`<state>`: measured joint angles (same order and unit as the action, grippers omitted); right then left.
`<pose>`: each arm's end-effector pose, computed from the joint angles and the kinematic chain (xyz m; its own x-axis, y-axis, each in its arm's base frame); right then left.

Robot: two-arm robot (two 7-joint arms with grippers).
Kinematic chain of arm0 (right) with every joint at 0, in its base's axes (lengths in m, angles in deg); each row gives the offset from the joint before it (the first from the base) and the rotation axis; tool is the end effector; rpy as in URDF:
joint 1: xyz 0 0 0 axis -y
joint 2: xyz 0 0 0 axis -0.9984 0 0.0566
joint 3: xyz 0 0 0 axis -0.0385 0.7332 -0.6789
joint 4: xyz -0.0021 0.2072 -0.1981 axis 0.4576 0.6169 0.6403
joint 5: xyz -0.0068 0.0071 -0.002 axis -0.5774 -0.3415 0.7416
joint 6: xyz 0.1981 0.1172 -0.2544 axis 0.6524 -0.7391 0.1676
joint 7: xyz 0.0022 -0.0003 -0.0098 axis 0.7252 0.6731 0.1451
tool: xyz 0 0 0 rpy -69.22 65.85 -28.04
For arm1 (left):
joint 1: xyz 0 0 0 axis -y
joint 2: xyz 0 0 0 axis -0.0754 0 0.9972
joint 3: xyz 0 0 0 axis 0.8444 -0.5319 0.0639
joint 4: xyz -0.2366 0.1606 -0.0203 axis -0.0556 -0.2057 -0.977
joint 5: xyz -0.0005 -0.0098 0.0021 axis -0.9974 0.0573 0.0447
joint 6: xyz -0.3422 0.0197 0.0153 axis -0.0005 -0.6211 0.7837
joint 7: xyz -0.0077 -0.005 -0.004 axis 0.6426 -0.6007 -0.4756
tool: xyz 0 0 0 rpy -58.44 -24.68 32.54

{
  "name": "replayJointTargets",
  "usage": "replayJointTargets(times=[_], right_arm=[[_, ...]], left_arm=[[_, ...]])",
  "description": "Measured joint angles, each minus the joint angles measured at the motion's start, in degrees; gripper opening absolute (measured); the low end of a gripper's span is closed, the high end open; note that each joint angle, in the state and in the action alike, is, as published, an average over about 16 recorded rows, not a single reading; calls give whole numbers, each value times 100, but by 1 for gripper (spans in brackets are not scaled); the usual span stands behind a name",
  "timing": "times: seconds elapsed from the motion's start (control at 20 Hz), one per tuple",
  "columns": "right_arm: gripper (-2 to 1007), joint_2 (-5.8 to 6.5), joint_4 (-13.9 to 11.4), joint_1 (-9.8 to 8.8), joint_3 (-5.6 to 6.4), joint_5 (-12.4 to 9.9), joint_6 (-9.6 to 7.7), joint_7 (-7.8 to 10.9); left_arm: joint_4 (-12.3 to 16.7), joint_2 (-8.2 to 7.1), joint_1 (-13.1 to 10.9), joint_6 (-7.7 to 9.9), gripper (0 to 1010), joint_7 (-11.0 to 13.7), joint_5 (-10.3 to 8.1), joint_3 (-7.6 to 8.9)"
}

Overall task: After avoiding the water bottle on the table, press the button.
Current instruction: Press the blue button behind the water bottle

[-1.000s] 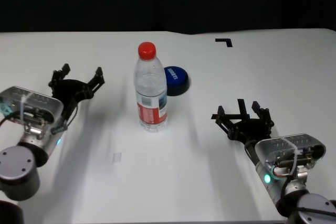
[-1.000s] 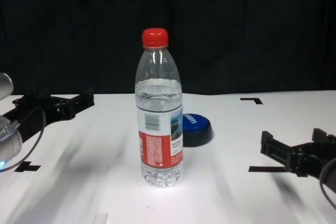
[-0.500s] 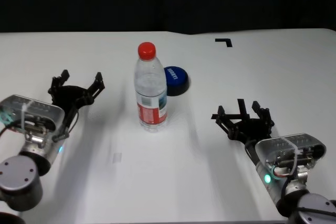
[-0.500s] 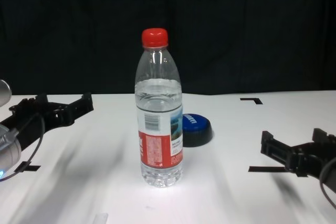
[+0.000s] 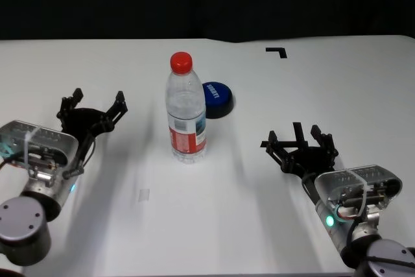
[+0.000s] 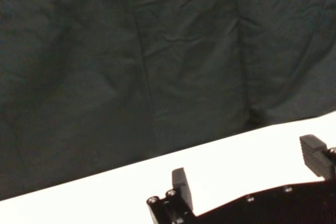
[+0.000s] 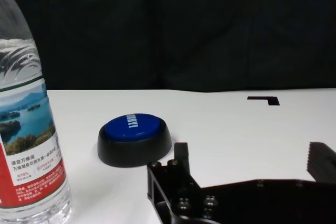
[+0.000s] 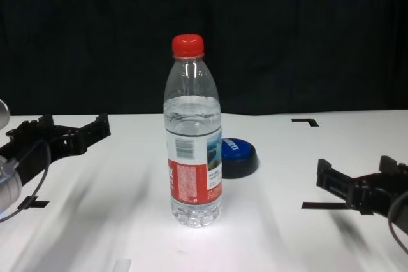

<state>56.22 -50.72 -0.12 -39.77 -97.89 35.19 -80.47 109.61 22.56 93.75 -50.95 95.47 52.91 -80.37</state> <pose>0.3335 0.0490 -0.3047 0.2029 -0.9779 -0.0508 0.9792 0.2029 0.0061 0.4016 0.0320 -0.3024 0.1720 0.9589 0.2256 -0.9813 0.1868 -0.0460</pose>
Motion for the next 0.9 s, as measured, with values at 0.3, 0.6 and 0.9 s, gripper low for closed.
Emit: replayJointTargets(times=[0.3,0.6,0.9], right_arm=[[1003,0,0,0,0,0,0,0],[1003,0,0,0,0,0,0,0],[1003,0,0,0,0,0,0,0]], left_arm=[[134,22,-113,47,1003,-32,36,43],[248,51,-223,88,1003,-69,71,82],[340,87,-323,113,1003,-111,108,114]])
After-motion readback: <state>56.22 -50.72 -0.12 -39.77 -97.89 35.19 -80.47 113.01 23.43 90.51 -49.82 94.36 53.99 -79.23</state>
